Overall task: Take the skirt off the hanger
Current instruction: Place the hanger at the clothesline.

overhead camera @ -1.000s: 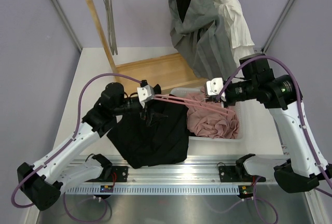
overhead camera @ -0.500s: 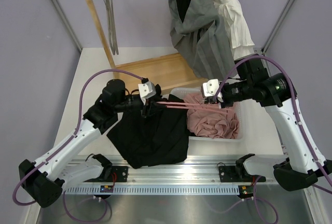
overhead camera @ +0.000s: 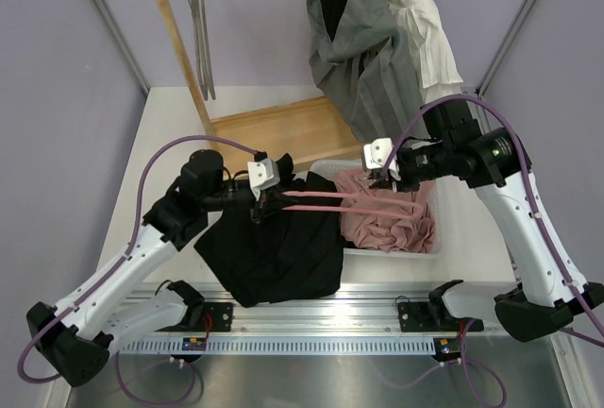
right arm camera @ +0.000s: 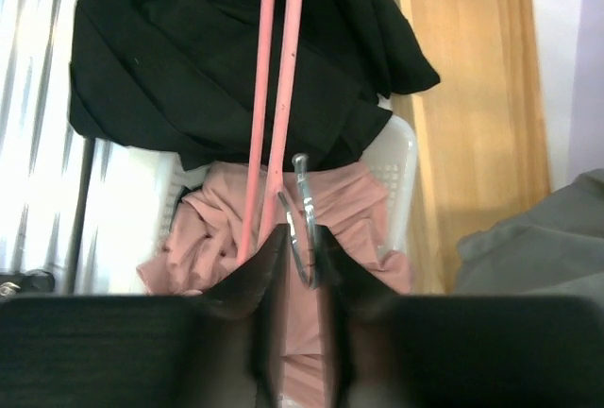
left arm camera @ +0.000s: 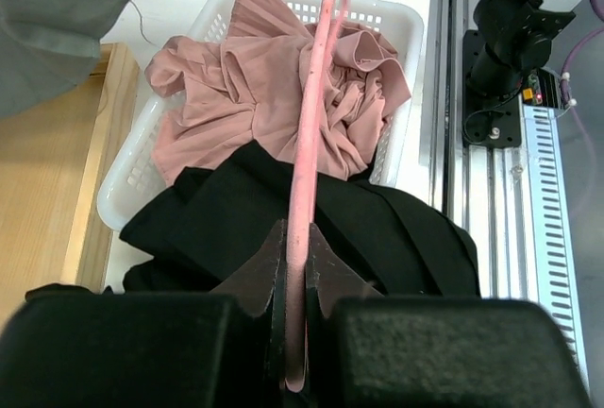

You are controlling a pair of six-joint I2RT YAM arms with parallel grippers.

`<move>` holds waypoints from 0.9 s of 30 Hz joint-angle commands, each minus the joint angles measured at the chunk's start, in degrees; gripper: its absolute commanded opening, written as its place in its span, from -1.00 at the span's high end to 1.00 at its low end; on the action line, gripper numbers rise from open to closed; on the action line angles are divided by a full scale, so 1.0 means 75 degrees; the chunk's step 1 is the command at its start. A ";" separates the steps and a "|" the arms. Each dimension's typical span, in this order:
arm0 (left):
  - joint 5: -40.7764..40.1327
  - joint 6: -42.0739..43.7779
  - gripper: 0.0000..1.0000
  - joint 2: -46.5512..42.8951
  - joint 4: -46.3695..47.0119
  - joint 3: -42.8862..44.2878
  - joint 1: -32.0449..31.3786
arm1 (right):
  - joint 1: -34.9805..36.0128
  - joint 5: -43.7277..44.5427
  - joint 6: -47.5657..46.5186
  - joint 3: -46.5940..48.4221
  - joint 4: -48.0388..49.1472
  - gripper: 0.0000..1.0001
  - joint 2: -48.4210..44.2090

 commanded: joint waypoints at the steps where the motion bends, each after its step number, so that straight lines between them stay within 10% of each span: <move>1: -0.0294 -0.0372 1.00 -0.0560 0.0128 0.0039 0.0248 | 0.0049 -0.0129 0.0312 0.0070 -0.1762 0.30 0.0084; 3: -0.0388 -0.0489 1.00 -0.0747 0.0280 -0.0218 0.0353 | 0.0049 -0.0212 0.0545 0.0058 -0.1621 -0.27 0.0096; 7: -0.0318 -0.0852 1.00 -0.1052 0.0375 -0.0641 0.0495 | 0.0038 -0.0294 0.0816 0.0034 -0.1234 -0.67 0.0014; 27: -0.0704 -0.2259 1.00 -0.3301 0.1207 -0.2012 0.0706 | -0.2142 -0.1758 -0.1703 -0.1008 -0.2195 -0.99 0.0108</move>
